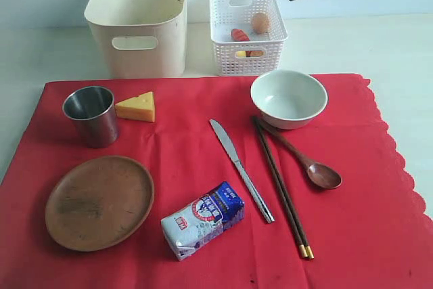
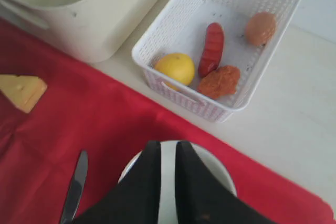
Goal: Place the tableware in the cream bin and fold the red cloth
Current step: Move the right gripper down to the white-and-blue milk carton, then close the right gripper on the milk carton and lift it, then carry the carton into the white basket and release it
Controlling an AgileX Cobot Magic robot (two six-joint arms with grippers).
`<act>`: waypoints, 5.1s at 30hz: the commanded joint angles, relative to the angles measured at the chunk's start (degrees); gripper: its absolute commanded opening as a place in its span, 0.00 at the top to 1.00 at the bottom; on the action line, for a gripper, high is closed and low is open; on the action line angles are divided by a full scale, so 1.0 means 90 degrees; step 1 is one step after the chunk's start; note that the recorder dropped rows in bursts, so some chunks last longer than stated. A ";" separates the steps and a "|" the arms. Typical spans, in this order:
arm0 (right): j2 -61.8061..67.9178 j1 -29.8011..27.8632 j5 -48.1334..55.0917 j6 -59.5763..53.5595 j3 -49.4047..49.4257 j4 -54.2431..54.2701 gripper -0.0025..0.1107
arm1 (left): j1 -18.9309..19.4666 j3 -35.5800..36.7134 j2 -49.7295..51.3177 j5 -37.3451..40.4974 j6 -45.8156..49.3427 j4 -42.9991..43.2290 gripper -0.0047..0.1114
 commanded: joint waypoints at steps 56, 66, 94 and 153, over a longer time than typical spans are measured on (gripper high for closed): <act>0.1122 0.3283 -0.1651 -0.8094 0.3130 0.3441 0.98 | 0.0005 0.0004 -0.0043 -0.0038 0.0029 0.0010 0.95; 0.0256 0.3283 -0.3592 -0.6179 0.3130 0.3669 0.98 | 0.0005 0.0004 -0.0043 -0.0038 0.0029 0.0010 0.95; 0.1285 0.1493 -0.5830 -0.3460 0.1382 0.5004 0.98 | 0.0005 0.0004 -0.0043 -0.0038 0.0029 0.0010 0.95; 0.4111 0.0765 -0.5908 -0.3791 -0.1944 0.4781 0.27 | 0.0005 0.0004 -0.0043 -0.0038 0.0029 0.0010 0.95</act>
